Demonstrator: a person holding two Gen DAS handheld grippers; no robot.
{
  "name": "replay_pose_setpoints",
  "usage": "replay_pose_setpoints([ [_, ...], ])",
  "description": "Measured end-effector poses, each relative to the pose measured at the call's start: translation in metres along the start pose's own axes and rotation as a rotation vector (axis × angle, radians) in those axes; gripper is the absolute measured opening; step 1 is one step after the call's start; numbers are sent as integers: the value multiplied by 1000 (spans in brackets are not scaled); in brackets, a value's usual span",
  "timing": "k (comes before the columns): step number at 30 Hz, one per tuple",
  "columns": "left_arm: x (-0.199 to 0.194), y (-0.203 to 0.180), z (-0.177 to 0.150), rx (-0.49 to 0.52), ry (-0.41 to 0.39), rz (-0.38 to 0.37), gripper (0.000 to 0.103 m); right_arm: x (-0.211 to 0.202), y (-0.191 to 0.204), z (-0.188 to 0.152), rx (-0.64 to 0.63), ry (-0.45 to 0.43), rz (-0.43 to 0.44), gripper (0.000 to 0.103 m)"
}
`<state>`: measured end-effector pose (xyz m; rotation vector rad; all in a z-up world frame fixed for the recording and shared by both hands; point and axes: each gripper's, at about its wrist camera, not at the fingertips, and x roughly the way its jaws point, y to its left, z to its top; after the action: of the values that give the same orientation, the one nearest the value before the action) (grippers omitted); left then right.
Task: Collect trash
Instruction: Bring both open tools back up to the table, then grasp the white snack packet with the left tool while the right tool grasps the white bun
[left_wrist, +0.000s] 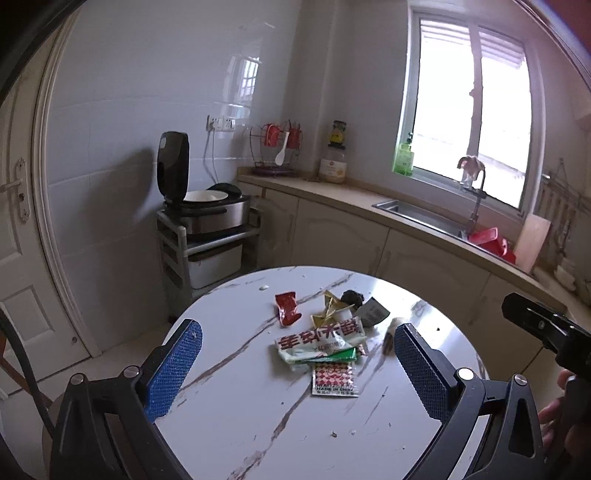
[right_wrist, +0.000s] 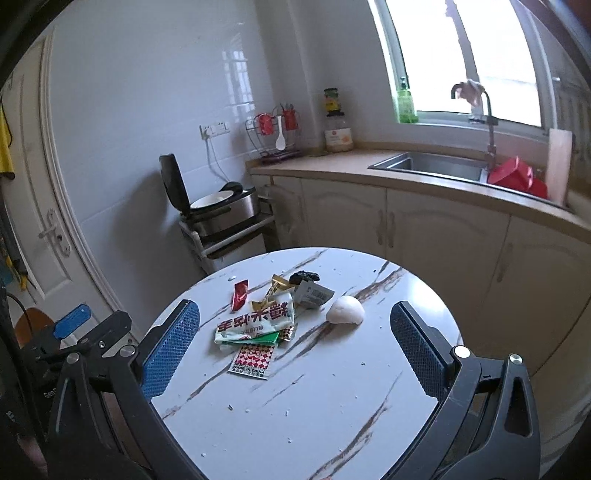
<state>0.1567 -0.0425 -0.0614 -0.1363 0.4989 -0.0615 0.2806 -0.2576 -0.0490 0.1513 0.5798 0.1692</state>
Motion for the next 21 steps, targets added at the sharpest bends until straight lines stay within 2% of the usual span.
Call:
replay_pose_setpoints([
  [11, 40, 3, 9, 32, 66, 0, 102, 23, -21, -5, 17, 56, -37, 103],
  [16, 84, -4, 10, 108, 139, 10, 102, 54, -42, -12, 39, 126, -61, 103],
  [21, 146, -9, 11, 206, 258, -14, 102, 97, -61, -21, 53, 214, -80, 103],
])
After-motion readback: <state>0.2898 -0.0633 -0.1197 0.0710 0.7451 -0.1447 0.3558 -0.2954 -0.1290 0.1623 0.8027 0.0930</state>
